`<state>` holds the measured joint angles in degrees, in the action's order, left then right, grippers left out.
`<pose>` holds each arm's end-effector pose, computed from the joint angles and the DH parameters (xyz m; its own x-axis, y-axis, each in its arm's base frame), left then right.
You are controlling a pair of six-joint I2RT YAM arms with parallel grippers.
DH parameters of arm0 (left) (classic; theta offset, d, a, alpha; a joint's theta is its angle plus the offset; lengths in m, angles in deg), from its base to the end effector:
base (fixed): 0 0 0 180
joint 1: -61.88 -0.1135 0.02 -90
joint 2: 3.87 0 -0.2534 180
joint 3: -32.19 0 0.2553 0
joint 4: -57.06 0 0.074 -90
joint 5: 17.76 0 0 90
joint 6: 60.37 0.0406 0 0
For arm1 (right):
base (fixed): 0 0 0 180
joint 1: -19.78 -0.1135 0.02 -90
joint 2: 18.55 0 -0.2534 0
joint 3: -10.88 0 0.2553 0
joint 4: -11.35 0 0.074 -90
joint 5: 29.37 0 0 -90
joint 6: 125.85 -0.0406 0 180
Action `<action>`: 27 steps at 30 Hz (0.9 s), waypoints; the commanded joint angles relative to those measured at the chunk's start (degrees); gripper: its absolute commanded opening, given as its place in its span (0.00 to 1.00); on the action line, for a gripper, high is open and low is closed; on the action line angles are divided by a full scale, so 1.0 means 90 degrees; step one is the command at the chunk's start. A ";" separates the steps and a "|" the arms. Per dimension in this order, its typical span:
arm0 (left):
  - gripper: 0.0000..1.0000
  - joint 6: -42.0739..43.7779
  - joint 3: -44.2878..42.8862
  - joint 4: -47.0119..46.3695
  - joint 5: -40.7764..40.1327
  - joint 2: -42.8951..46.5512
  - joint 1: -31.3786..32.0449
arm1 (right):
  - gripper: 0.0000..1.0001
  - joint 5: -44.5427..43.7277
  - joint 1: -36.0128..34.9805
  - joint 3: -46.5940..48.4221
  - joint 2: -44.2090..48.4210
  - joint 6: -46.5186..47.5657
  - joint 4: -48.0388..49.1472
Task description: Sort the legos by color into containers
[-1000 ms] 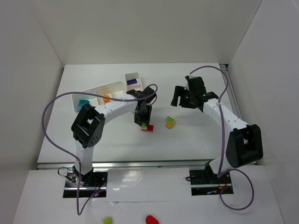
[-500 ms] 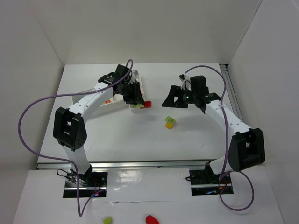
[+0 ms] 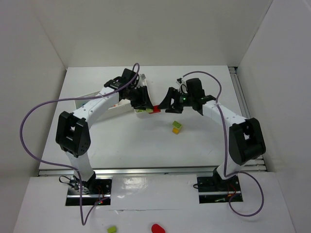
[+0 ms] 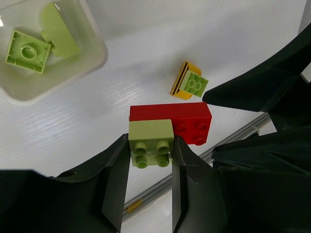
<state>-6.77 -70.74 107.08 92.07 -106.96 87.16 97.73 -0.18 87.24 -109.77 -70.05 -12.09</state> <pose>0.3599 -0.1852 0.2734 -0.9140 -0.1857 -0.3608 0.0693 0.8046 -0.5897 0.3259 0.1444 0.2354 -0.8849 0.1556 -0.4389 -0.2658 0.6053 0.7503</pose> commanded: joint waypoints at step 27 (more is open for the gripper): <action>0.00 -0.0135 -0.0053 -0.0297 0.0404 0.0273 -0.0298 | 0.05 -0.1835 0.0226 0.0243 -0.0187 -0.0136 -0.0449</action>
<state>-7.05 -70.09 104.96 94.22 -106.72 86.04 90.13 0.38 90.06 -113.83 -71.97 -12.77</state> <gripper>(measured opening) 0.443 0.354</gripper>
